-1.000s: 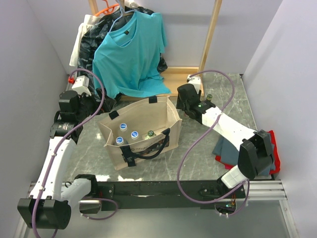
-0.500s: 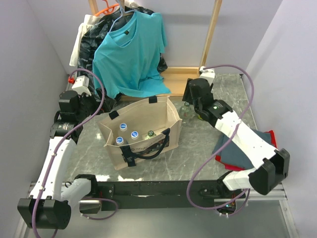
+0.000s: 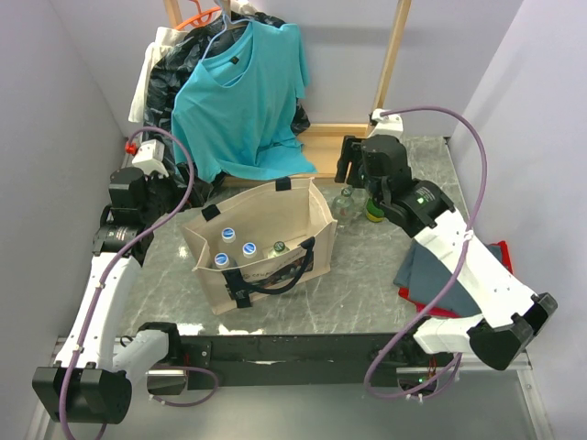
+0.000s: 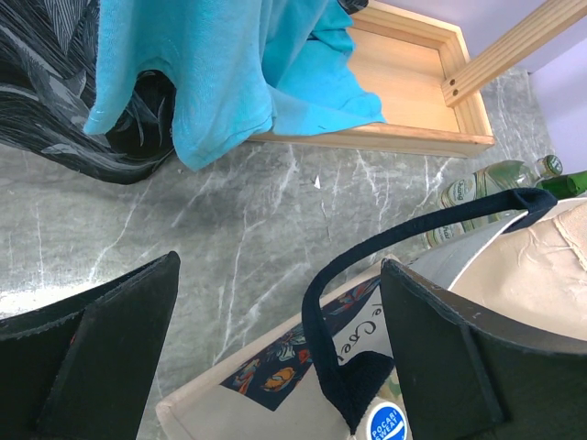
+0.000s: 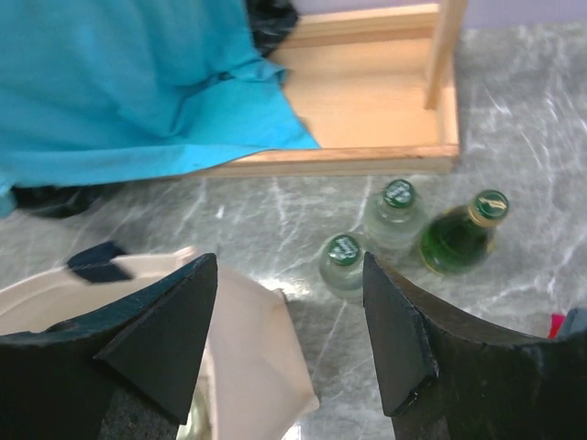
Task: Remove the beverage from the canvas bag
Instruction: Place the drink at the center of the board, then take out the drink from the canvas bag.
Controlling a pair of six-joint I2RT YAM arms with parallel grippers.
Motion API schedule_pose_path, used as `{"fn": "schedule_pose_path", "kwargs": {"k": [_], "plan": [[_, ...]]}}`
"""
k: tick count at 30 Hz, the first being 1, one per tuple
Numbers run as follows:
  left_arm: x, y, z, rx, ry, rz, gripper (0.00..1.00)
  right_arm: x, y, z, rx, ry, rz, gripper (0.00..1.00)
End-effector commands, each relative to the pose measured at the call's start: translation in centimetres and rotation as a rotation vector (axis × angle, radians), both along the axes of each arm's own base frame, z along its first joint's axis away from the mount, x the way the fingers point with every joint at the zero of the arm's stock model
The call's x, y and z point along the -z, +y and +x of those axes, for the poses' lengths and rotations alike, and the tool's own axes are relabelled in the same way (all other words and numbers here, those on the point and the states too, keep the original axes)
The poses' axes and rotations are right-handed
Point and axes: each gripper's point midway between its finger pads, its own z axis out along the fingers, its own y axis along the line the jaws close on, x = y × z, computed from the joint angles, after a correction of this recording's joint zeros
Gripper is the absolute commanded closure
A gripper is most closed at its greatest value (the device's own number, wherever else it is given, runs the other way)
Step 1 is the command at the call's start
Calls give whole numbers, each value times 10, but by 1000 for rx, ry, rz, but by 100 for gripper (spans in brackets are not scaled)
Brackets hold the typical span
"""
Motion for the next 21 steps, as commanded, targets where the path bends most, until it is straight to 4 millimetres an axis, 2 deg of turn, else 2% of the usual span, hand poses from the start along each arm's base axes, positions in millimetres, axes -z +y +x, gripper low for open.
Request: {"fn": "schedule_pose_path", "kwargs": {"k": [1,10,21], "plan": [[-16,-2,3,14,-52,-9,4,-31,14,-13,-94,-33,-10,28],[-20,0,3,4,-61,-4,4,-32,46,-22,-183,-29,-105,27],[-19,-1,2,10,-63,-1,4,-41,95,-48,-395,-28,-47,25]]}}
